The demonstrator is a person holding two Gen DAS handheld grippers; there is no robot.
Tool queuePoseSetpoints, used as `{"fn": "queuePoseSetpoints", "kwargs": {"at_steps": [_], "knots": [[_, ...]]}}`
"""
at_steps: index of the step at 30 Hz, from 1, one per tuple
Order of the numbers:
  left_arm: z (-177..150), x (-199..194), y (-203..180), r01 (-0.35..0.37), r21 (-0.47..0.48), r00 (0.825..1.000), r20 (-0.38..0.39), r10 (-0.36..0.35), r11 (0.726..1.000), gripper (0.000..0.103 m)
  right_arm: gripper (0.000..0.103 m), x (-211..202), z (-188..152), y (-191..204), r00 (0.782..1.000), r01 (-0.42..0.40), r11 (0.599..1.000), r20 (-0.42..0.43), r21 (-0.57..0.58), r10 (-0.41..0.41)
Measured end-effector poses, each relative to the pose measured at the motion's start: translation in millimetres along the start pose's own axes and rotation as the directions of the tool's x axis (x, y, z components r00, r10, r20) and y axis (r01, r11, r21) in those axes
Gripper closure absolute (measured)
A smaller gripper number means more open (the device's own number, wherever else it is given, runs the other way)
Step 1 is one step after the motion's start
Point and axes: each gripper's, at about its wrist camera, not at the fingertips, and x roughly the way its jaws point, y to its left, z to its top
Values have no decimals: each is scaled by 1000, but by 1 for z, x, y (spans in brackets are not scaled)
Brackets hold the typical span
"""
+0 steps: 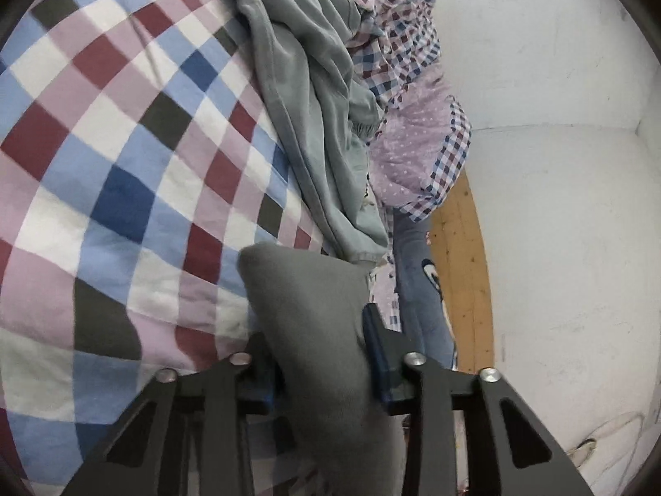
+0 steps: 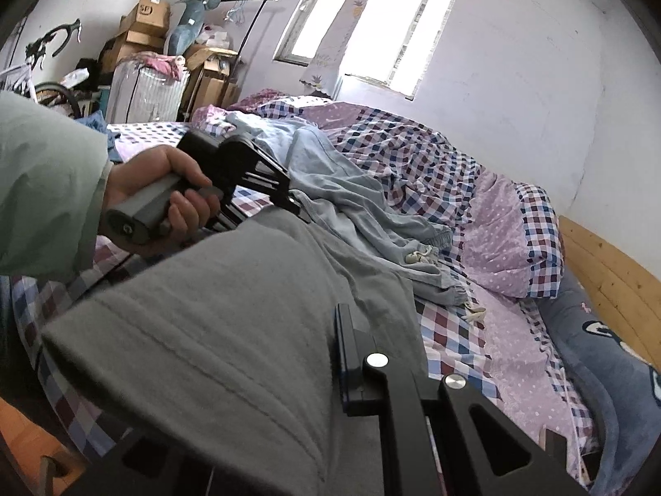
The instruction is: Fold clothes
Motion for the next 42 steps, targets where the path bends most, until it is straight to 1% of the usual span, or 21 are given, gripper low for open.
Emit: {"fn": "queuePoseSetpoints", "kwargs": {"at_steps": [3,8,12,16,20,23,25,28,31,35,39,42], "knots": [[-4,-11,-10,-6,11,1000,24,5,1000,78,97,-3,2,-1,1000,4,1000,4,4,-4],[-7,-34,-35,2,30,997,75,-5,1000,80,96,-12,11,-15,1000,-19,997,26,72,18],[-10,-69,-54,6,59,992,123,-13,998,81,97,-19,23,-11,998,-51,996,47,76,47],[-11,-109,-69,-9,80,986,166,-4,997,81,97,-26,40,2,994,-86,995,78,59,82],[-11,-159,-76,-28,87,975,222,8,996,81,97,-25,58,15,987,-124,991,106,47,118],[-10,-203,-79,-48,92,961,275,21,995,81,97,-18,76,22,978,-172,984,125,50,165],[-6,-223,-82,-63,89,950,310,32,994,81,97,-8,94,26,967,-219,974,144,55,209],[4,-267,-81,-79,77,924,379,44,994,81,97,8,121,31,948,-278,959,173,50,266],[14,-310,-80,-91,63,894,445,53,994,82,97,25,156,42,924,-336,941,209,38,321],[26,-366,-82,-113,55,846,529,67,992,82,97,45,201,65,888,-396,918,258,6,381],[38,-421,-81,-132,38,800,594,84,990,82,97,66,247,93,847,-459,888,299,-7,440],[45,-460,-76,-149,22,762,640,100,989,82,97,85,278,117,819,-497,868,322,-15,475]]}}
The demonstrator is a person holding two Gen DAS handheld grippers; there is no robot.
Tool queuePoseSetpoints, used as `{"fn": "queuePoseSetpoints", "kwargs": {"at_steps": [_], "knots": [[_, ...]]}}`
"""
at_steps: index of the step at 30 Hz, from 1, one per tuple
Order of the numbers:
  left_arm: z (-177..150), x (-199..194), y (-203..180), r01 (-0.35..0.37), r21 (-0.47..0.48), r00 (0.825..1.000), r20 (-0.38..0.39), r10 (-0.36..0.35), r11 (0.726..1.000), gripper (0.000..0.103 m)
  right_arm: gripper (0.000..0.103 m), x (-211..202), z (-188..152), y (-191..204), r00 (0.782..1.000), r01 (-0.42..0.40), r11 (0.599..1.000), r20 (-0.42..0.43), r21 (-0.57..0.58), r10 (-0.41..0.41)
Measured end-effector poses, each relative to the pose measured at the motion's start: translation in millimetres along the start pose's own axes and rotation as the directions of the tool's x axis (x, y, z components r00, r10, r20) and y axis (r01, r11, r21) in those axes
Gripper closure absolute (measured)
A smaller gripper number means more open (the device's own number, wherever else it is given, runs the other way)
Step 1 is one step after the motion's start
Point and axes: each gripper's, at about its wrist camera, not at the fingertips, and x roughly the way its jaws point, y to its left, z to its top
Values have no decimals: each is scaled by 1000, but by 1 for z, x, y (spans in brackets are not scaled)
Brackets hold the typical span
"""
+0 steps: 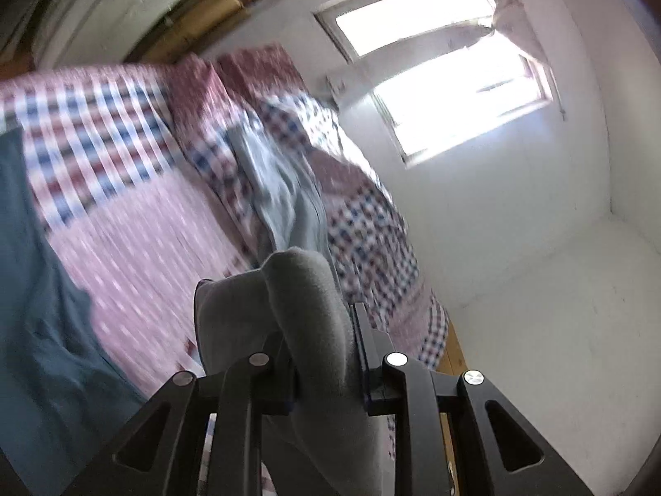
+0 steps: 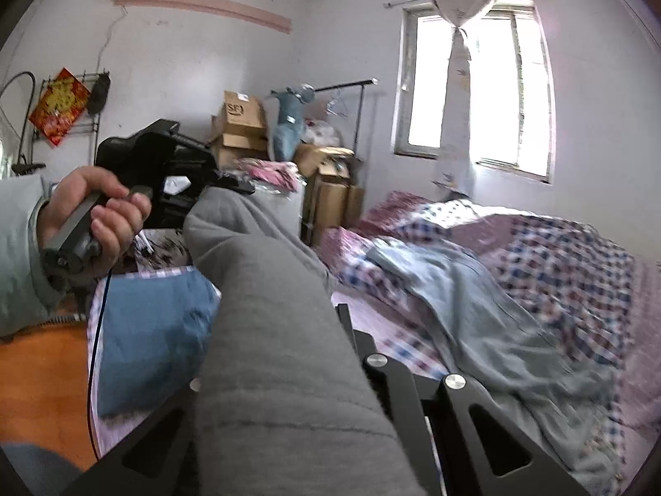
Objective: Fold clothes
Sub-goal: 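Lower the folded grey shirt onto the bedspread and open both grippers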
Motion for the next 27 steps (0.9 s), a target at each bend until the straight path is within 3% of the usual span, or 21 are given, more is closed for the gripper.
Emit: {"fn": "queuePoseSetpoints", "kwargs": {"at_steps": [4,10,15,19,24,27], "knots": [[37,-29,17,-29,-5,997,69,29,1000,82,97,46,20,24,999,-30,999,18,-28,30],[81,-70,54,-50,-25,987,153,53,998,82,97,104,43,75,996,-19,985,78,-171,33],[96,-113,93,-53,-7,970,238,53,999,82,96,142,29,119,994,-61,961,72,-269,83],[88,-140,144,-108,-25,960,256,110,994,82,97,161,-10,167,991,-119,901,8,-417,135],[61,-168,210,-169,-68,950,254,181,983,81,97,160,-60,215,978,-195,778,-62,-597,197],[46,-181,237,-195,-118,941,258,220,974,80,88,154,-77,228,969,-238,732,-101,-638,227]]}}
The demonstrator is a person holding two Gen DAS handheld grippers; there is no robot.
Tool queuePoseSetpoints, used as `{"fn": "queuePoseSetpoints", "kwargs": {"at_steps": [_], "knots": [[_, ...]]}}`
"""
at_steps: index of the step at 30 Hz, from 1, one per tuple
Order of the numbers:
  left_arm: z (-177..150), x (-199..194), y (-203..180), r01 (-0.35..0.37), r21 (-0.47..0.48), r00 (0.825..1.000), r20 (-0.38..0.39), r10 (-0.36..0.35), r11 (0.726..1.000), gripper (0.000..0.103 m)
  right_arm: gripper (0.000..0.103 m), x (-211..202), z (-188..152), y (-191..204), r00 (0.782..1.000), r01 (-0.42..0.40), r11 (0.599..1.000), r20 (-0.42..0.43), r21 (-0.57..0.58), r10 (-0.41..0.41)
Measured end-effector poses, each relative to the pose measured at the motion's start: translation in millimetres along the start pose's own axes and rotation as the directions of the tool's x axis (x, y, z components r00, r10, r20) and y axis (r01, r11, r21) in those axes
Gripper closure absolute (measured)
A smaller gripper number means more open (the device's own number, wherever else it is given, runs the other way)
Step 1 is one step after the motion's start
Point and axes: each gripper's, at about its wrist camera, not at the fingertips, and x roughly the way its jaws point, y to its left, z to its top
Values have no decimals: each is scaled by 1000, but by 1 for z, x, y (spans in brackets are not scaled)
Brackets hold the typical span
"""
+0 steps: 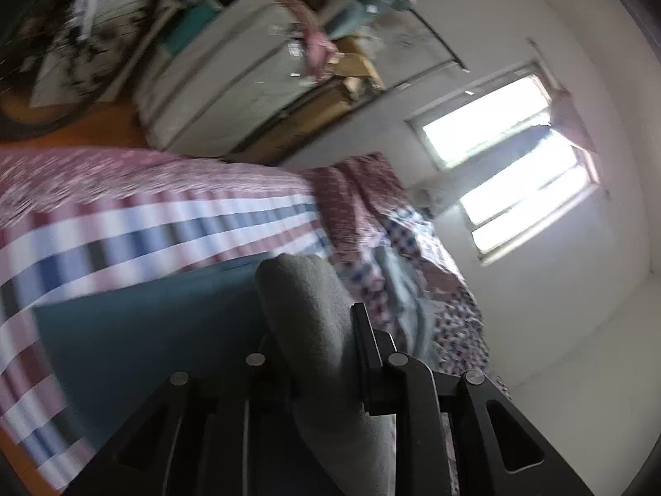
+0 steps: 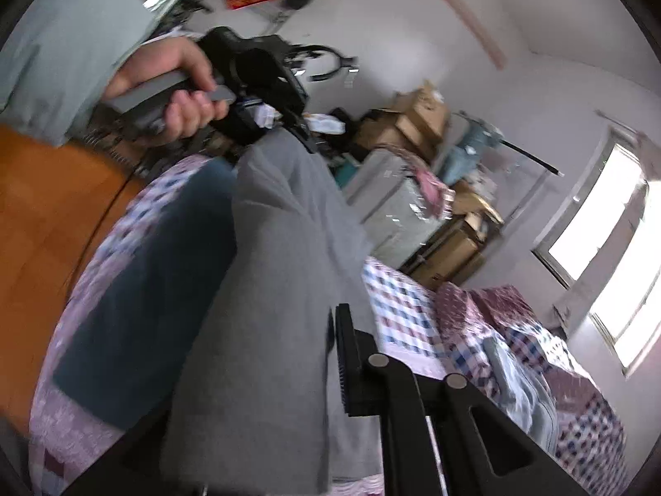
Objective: Fold clothes
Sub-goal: 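Lower the folded grey shirt onto the bedspread and open both grippers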
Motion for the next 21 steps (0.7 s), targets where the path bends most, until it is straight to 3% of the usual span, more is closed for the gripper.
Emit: {"fn": "queuePoseSetpoints", "kwargs": {"at_steps": [2,4,6,9,13,16,21], "knots": [[-5,-3,15,-31,-32,1000,-6,31,999,78,72,-1,-1,12,999,-48,999,-17,-21,48],[-10,-6,28,-55,-68,998,-14,54,996,63,57,-8,-4,25,995,-91,995,-31,-45,90],[-14,-14,35,-66,-85,998,-5,66,994,39,55,-20,-7,36,991,-133,988,-42,-74,130],[-18,-26,37,-84,-79,996,20,86,993,21,49,-44,-12,48,982,-187,977,-60,-100,182],[-20,-48,32,-91,-73,993,70,97,993,20,38,-86,-23,53,974,-223,972,-63,-75,219],[-26,-65,15,-96,-32,991,96,98,995,19,36,-125,-31,49,976,-210,977,-53,-15,209],[-56,-72,-36,-101,116,992,84,91,988,17,30,-190,-51,36,985,-161,977,-46,138,169]]}}
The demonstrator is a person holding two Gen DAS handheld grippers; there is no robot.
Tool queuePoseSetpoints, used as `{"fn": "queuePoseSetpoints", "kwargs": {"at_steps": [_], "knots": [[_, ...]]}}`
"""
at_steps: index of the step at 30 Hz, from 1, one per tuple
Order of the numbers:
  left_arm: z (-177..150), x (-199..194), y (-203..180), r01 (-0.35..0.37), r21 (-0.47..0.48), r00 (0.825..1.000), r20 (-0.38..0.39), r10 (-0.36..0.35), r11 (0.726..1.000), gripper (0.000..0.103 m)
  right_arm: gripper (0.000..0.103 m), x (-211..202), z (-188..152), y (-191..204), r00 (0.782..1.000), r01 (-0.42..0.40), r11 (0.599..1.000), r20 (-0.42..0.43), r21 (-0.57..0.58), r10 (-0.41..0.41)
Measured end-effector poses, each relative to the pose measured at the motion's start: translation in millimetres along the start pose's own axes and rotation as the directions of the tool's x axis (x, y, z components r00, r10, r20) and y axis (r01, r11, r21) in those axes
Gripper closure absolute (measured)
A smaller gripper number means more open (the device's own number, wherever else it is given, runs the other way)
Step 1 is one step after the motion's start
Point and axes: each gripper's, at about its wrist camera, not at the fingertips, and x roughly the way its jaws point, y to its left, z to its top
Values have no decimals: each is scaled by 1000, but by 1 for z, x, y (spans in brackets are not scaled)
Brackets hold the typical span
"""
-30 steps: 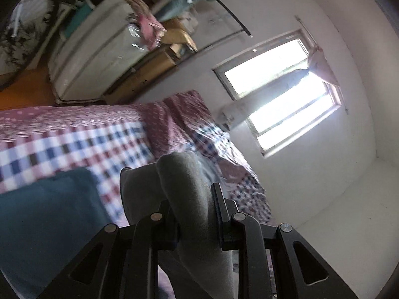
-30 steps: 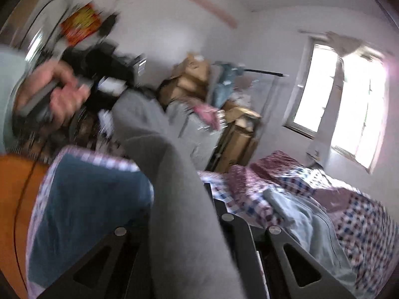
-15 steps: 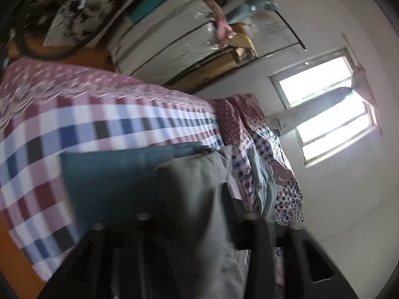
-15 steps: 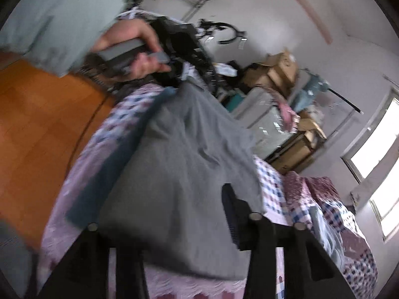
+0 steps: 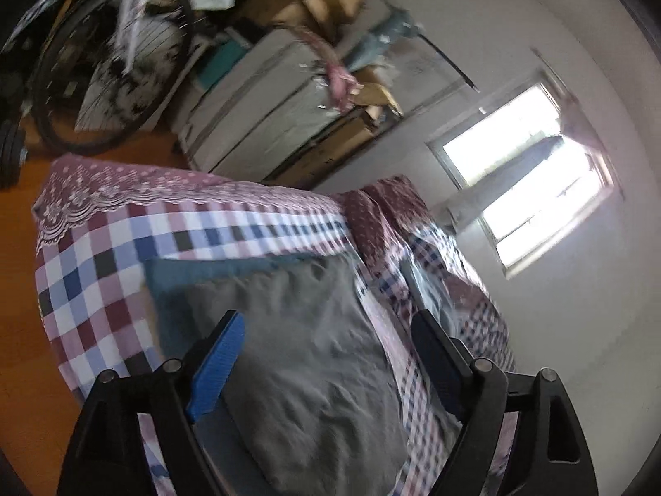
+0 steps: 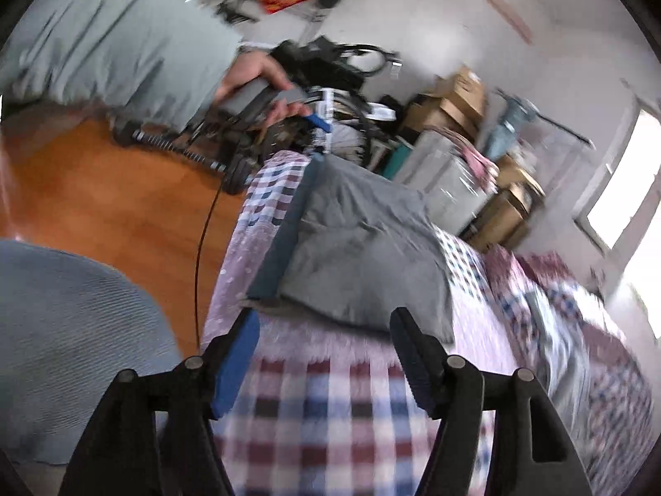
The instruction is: Fold clothes
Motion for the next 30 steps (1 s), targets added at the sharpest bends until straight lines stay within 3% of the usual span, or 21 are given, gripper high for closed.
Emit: {"fn": "queuePoseSetpoints", "kwargs": {"at_steps": [8,11,15,19,22,25,28,30], "knots": [[-78,9,-116,71,244,992,-116,-44,967,16,25,-104,-41,-16,988,146,958,13,246,-154],[-113,16,-171,131,344,983,-169,-76,930,16,22,-141,-56,-34,971,216,917,25,336,-238],[-162,20,-245,234,417,960,-241,-142,878,16,20,-189,-81,-66,933,295,827,42,479,-357],[-211,24,-312,344,438,924,-317,-215,831,16,13,-236,-112,-100,875,360,704,40,613,-482],[-250,35,-354,411,417,888,-383,-253,811,16,10,-263,-137,-126,829,391,602,18,696,-560],[-294,53,-394,463,398,846,-465,-261,792,16,8,-288,-165,-153,802,371,494,-3,786,-598],[-331,68,-426,489,442,828,-506,-241,752,16,2,-303,-193,-179,765,400,368,-85,839,-638],[-356,79,-444,497,487,828,-513,-226,718,16,1,-306,-211,-193,735,443,280,-166,852,-657]]}}
